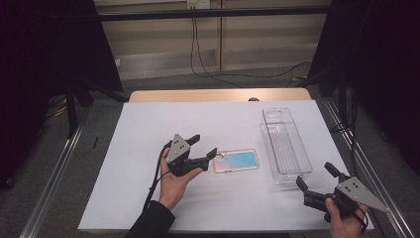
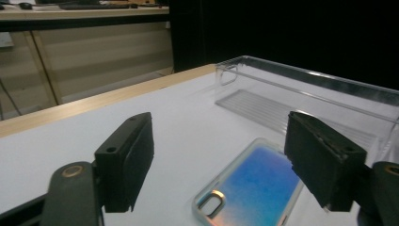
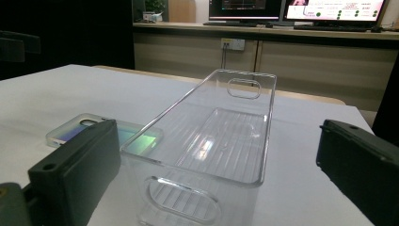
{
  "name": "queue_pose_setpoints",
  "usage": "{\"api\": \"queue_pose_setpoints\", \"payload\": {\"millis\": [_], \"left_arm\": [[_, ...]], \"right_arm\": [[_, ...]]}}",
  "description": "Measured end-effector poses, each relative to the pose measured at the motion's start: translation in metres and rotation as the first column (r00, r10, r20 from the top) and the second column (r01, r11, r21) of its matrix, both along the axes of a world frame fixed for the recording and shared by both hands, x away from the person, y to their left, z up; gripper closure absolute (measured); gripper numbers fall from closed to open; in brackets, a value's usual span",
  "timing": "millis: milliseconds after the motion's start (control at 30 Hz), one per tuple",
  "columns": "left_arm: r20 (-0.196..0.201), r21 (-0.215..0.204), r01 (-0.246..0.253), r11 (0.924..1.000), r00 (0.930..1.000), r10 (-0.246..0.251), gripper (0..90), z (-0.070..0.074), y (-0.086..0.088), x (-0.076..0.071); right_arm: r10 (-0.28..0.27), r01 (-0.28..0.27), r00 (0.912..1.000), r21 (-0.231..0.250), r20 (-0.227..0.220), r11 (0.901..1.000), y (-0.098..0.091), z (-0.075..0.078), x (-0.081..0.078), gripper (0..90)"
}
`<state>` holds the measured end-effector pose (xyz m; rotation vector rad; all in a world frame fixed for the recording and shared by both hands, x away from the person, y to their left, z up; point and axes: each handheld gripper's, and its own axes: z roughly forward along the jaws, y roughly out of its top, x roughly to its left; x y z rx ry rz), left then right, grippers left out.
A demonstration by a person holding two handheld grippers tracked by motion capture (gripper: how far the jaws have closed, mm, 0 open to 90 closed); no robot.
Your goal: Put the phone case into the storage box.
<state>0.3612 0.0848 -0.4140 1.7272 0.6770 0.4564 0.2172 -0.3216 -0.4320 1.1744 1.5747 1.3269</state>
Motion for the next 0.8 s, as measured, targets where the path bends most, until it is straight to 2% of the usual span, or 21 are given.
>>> {"api": "queue_pose_setpoints", "payload": {"millis": [33,100,267,333,400,433,500,600,700,800], "left_arm": [[0.0,-0.003,0.003,1.0,1.0,-0.003,31.5,-0.0003,0.0004,0.0002],[-0.014,-0.018,0.007,0.9998,0.9999,-0.007,34.4,-0.0004,0.0009,0.0007],[-0.007,-0.018,0.026,0.9995,0.9996,-0.026,47.8,0.0005,0.0009,0.0008],[-0.027,-0.03,0.049,0.9984,0.9984,-0.05,53.5,0.0004,0.0007,0.0016],[-0.018,-0.008,0.053,0.9986,0.9984,-0.053,56.1,0.001,0.0,0.0016],[-0.027,-0.006,0.059,0.9983,0.9979,-0.059,59.4,0.0011,-0.0006,0.0013],[-0.043,-0.022,0.077,0.9968,0.996,-0.078,66.9,0.0013,-0.0004,0.0018],[-0.045,-0.016,0.092,0.9957,0.9947,-0.092,76.0,0.0018,-0.0006,0.0016],[-0.05,-0.004,0.108,0.9941,0.9928,-0.108,79.0,0.0016,-0.0011,0.0013],[-0.062,-0.003,0.127,0.9919,0.99,-0.127,86.3,0.0015,-0.0011,0.0013]], "right_arm": [[0.0,0.0,1.0,0.0,0.0,1.0,0.0,0.0,0.0,0.0],[0.0,0.0,1.0,0.0,0.001,1.0,-0.0001,0.0001,-0.0002,0.0],[-0.003,0.003,1.0,0.001,0.003,1.0,-0.0002,0.0002,-0.0007,0.0],[-0.001,0.001,1.0,-0.001,0.006,1.0,0.0,0.0003,-0.0005,0.0],[-0.001,0.001,1.0,-0.001,0.005,1.0,0.0002,0.0002,-0.0005,0.0],[-0.001,0.001,1.0,-0.001,0.005,1.0,0.0002,0.0003,-0.0006,0.0],[0.0,0.0,1.0,-0.001,0.004,1.0,0.0001,0.0002,-0.0006,0.0],[0.0,0.0,1.0,-0.001,0.005,1.0,0.0,0.0002,-0.0006,0.0],[0.003,-0.003,1.0,-0.004,0.001,1.0,0.0,0.0,-0.0005,0.0],[0.002,-0.002,1.0,-0.003,0.004,1.0,-0.0002,0.0003,-0.0008,0.0]]}}
